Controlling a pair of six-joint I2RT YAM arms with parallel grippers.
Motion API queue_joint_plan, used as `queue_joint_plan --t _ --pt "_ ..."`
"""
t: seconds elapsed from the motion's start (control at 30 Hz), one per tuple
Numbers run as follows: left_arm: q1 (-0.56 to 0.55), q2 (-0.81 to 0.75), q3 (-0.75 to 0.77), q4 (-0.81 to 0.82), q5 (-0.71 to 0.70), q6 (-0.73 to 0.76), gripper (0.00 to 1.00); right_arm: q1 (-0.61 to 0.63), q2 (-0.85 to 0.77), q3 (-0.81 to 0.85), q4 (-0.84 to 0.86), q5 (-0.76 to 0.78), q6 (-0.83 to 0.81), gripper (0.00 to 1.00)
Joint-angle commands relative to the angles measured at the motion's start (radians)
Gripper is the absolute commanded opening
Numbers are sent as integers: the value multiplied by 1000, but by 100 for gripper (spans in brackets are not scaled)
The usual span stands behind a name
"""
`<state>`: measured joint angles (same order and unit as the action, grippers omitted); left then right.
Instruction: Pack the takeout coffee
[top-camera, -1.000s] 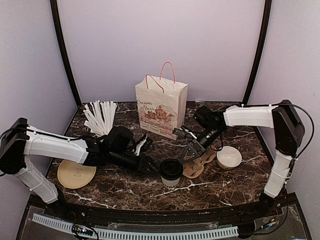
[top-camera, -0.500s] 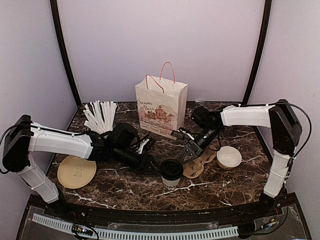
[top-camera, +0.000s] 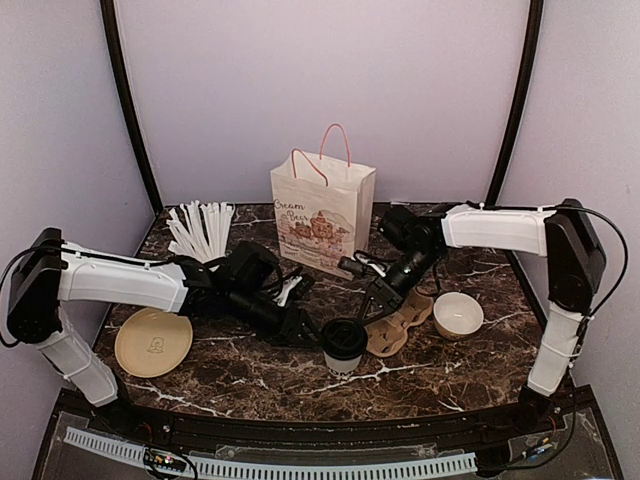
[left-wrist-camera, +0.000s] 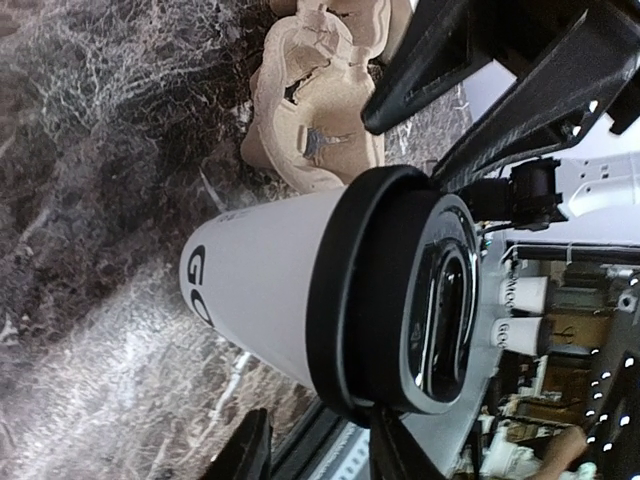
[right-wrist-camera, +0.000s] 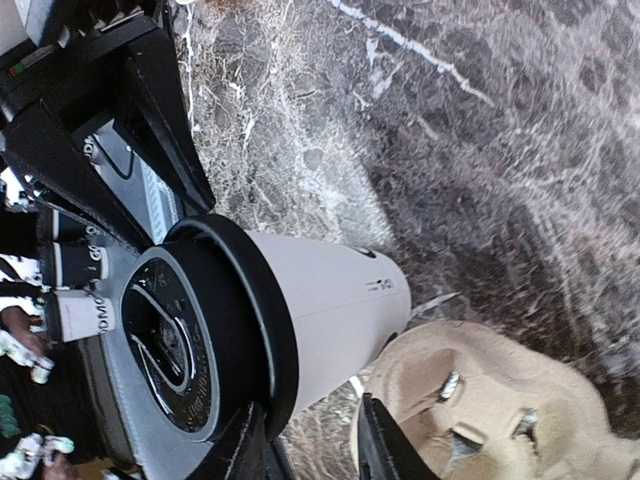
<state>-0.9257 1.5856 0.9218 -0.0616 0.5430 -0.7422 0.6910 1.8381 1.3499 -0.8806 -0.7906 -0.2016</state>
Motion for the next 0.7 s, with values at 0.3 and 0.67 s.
queue_joint_plan --t 0.3,0.67 --pt "-13 -134 60 -107 -123 101 51 -3 -80 109 -71 -6 -100 48" --pt "31 -71 110 -21 -174 113 55 31 -244 -144 75 28 -74 78"
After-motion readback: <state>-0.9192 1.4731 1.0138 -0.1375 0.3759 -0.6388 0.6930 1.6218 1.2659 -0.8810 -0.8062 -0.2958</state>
